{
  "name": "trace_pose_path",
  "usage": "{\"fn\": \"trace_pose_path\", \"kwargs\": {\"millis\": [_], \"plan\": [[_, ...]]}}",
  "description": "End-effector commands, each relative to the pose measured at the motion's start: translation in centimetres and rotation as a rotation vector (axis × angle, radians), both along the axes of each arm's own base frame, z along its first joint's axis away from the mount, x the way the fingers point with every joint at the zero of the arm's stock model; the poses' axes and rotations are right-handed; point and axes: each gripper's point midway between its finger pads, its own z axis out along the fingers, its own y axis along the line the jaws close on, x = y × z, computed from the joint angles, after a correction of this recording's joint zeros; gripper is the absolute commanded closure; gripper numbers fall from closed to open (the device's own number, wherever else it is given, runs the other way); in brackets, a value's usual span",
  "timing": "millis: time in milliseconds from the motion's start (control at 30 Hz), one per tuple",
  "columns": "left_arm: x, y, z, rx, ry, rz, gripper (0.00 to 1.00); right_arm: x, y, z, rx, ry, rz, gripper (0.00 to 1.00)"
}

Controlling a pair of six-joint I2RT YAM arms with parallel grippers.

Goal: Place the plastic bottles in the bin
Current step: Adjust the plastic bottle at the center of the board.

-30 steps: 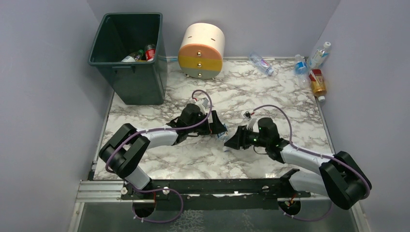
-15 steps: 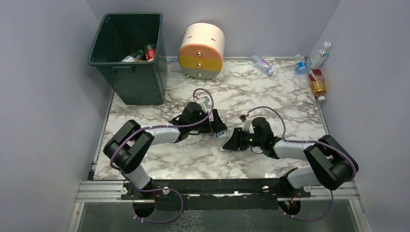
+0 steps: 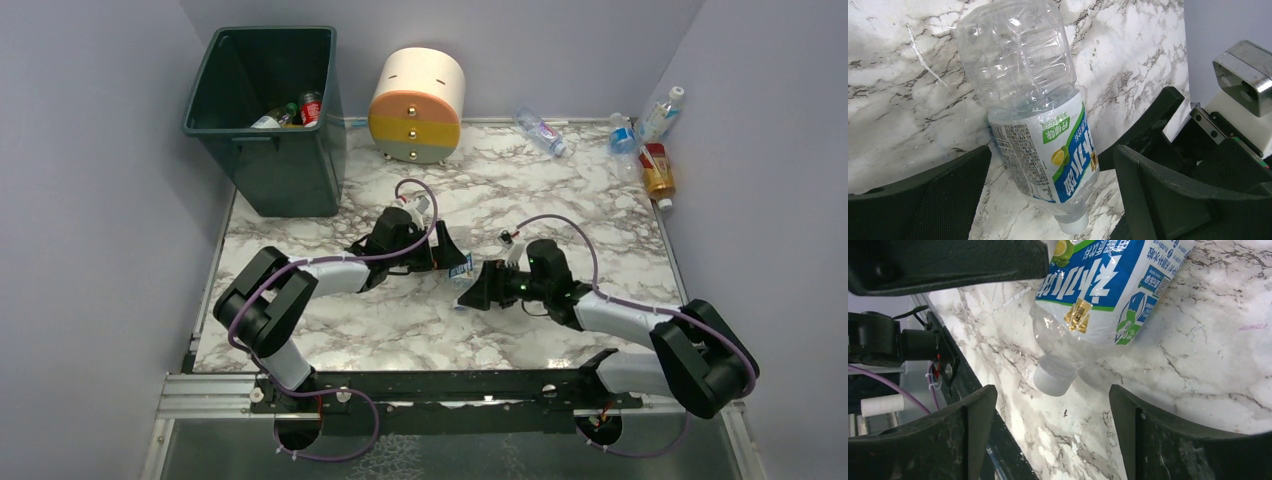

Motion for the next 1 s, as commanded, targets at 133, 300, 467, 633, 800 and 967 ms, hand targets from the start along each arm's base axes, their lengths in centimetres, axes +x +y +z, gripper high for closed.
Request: {"fn": "trace_pose_path", "kwargs": {"millis": [133, 300, 467, 633, 800, 967], "plan": [[0.8, -0.1, 1.9, -0.054, -0.051, -0.026, 0.01, -0.3, -1.1, 0.8, -0.059, -0.009, -0.028, 0.01], [0.7, -0.4, 1.7, -0.063, -0.045, -0.044, 0.01, 0.1, -0.7, 1.6, -0.036, -0.024, -0.027, 0.01], [0.7, -0.6, 1.6, -0.077, -0.038, -0.054, 0.01, 0.3, -0.5, 1.7, -0.031, -0.022, -0.03, 0.01], [0.6, -0.7, 1.5, -0.086, -0.034, -0.067, 0.01, 0.5, -0.3, 1.5, -0.031, -0.013, -0.027, 0.01], [0.4, -0.8, 1.3, -0.088, -0.031, -0.08, 0.01, 0.6, -0.3, 1.7, -0.025, -0.016, -0.03, 0.01], [0.4, -0.8, 1.0, -0.084, -0.029, -0.088, 0.01, 0.5, -0.2, 1.8, -0.024, -0.013, -0.027, 0.01]]}}
